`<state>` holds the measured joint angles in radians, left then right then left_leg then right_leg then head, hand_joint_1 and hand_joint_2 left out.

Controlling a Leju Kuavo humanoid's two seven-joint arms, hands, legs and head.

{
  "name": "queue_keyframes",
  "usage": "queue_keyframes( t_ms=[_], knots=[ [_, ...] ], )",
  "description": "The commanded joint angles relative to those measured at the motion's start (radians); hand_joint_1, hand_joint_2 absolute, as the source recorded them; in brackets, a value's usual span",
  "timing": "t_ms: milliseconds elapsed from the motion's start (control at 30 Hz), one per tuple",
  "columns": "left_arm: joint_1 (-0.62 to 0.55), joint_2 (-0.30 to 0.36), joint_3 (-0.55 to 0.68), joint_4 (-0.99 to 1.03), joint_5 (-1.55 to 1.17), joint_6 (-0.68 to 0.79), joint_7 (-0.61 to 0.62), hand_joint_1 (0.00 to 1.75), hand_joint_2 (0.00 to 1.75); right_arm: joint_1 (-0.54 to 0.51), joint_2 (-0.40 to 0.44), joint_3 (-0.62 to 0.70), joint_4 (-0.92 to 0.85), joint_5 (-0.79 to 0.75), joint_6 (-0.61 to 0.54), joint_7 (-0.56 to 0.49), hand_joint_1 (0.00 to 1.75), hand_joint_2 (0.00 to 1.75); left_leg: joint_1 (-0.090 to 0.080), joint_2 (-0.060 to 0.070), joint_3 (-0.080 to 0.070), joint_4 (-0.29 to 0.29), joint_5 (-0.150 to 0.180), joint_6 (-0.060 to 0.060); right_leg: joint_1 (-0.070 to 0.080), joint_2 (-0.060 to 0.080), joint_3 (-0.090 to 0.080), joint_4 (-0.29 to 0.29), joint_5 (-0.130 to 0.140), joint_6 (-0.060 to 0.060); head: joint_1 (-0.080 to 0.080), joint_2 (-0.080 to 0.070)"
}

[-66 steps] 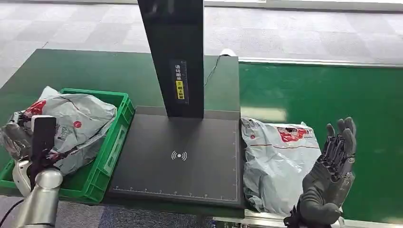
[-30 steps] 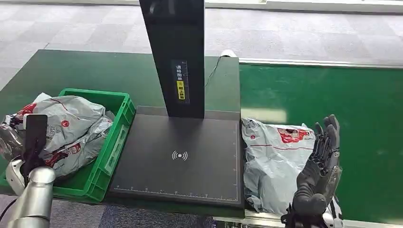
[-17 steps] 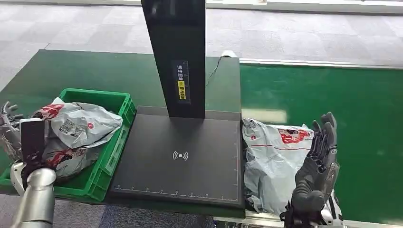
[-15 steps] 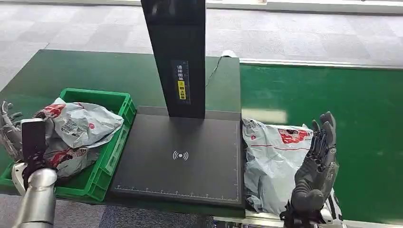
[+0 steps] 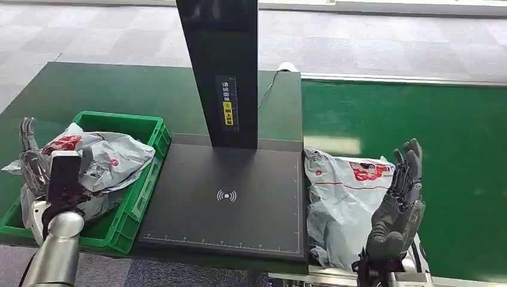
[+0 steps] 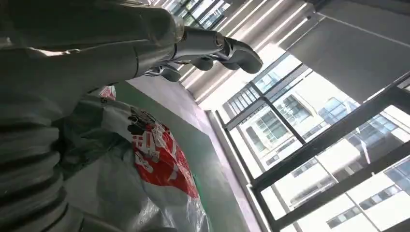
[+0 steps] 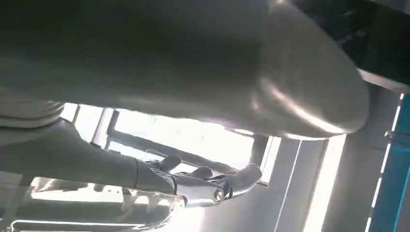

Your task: Moved the parcel from conveyor to table for the left to box.

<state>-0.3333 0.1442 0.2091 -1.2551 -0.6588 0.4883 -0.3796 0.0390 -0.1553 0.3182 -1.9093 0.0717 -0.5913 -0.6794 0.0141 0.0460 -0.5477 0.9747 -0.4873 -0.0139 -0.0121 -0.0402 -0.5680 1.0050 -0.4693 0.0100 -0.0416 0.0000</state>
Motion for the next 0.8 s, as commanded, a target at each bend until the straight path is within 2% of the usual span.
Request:
queue_keyframes(
  t_ms=[33,200,300,333,367,400,467,500,533,633,667,700,733,800],
  knots=[
    [-0.089,0.009,-0.105,0.090,-0.003,-0.078,-0.003,0.00,1.75,-0.064,-0.009,-0.016,0.108,-0.027,-0.009,-0.006,0.00,0.00,0.001,-0.007,-0.001,0.000,0.002,0.001,0.001,0.000,0.001,-0.002,0.002,-0.001,0.000,0.000],
    [-0.134,0.003,-0.146,0.098,-0.008,-0.092,0.006,0.00,1.75,-0.050,-0.001,-0.028,0.085,-0.024,-0.024,-0.019,0.00,0.00,0.001,-0.006,-0.001,0.000,0.001,0.001,0.001,-0.001,0.000,-0.001,0.001,0.000,0.000,0.000],
    [-0.118,-0.017,-0.135,0.047,0.011,-0.035,-0.013,0.00,1.75,-0.024,0.004,-0.042,0.071,-0.018,-0.039,-0.019,0.00,0.00,0.001,-0.007,-0.001,0.000,0.001,0.001,0.000,0.000,0.001,-0.001,0.001,0.000,0.000,0.000],
    [-0.039,-0.017,-0.098,-0.028,-0.201,0.195,0.075,0.00,1.75,0.006,0.016,-0.056,0.081,-0.012,-0.023,0.019,0.00,0.00,0.001,-0.005,0.000,0.000,0.001,0.001,0.000,0.000,0.001,-0.001,0.000,0.000,0.000,0.000],
    [0.012,-0.009,-0.082,-0.081,-0.198,0.204,0.082,0.00,1.75,0.019,0.022,-0.060,0.091,-0.010,-0.016,0.015,0.00,0.00,0.001,-0.005,0.001,-0.001,0.001,0.001,0.000,0.001,0.002,-0.002,0.001,0.000,0.000,0.000],
    [0.070,-0.054,0.009,-0.167,-0.191,0.210,0.061,0.00,1.75,0.038,0.031,-0.066,0.107,-0.043,0.036,0.053,0.00,0.00,0.000,-0.001,0.002,-0.002,0.000,0.001,0.000,0.003,0.002,-0.002,0.000,0.000,0.000,0.000],
    [0.192,-0.144,0.134,-0.313,-0.133,0.210,-0.062,0.00,1.75,0.068,0.056,-0.082,0.172,-0.084,0.149,0.095,0.00,0.00,0.000,0.004,0.004,-0.004,-0.001,0.001,0.000,0.007,0.003,-0.004,0.001,0.000,0.000,0.000],
    [0.232,-0.285,0.298,-0.442,-0.094,0.210,-0.247,0.00,1.75,0.070,0.076,-0.080,0.230,-0.092,0.252,0.153,0.00,0.00,0.000,0.003,0.005,-0.004,-0.002,0.001,0.000,0.009,0.004,-0.005,0.001,0.000,0.000,0.000],
    [0.252,-0.353,0.373,-0.557,-0.070,0.210,-0.319,0.00,1.75,0.063,0.092,-0.074,0.269,-0.088,0.303,0.179,0.00,0.00,0.001,0.003,0.004,-0.003,-0.003,0.000,0.000,0.006,0.004,-0.004,0.000,0.000,0.000,0.000],
    [0.358,-0.423,0.396,-0.777,-0.031,0.210,-0.319,0.00,1.75,0.014,0.153,-0.056,0.379,-0.067,0.419,0.257,0.00,0.00,0.002,0.006,0.002,-0.001,-0.005,0.000,0.002,0.012,0.000,-0.003,-0.001,0.000,0.000,0.000],
    [0.391,-0.418,0.347,-0.783,0.015,0.210,-0.319,0.00,0.00,0.008,0.171,-0.070,0.392,-0.068,0.436,0.271,0.00,0.00,0.001,0.004,-0.001,-0.001,-0.005,0.000,0.001,0.008,-0.001,-0.002,-0.001,0.001,0.000,0.000],
    [0.404,-0.422,0.304,-0.802,0.012,0.210,-0.319,0.00,0.00,0.006,0.181,-0.084,0.405,-0.094,0.474,0.296,0.00,0.00,0.001,0.007,0.000,-0.001,-0.005,0.000,0.001,0.012,-0.001,-0.003,-0.001,0.001,0.000,0.000],
    [0.408,-0.423,0.288,-0.801,0.019,0.210,-0.319,0.00,0.00,0.005,0.183,-0.088,0.408,-0.102,0.497,0.303,0.00,1.75,0.001,0.005,-0.001,-0.001,-0.005,-0.001,0.000,0.008,-0.002,-0.001,-0.002,0.000,0.000,0.000],
    [0.408,-0.423,0.288,-0.801,0.019,0.210,-0.319,0.00,0.00,0.005,0.183,-0.088,0.408,-0.102,0.497,0.303,0.00,1.75,0.001,0.001,-0.002,0.000,-0.005,0.000,0.001,0.005,-0.002,-0.002,-0.002,0.000,0.000,0.000]
  ],
)
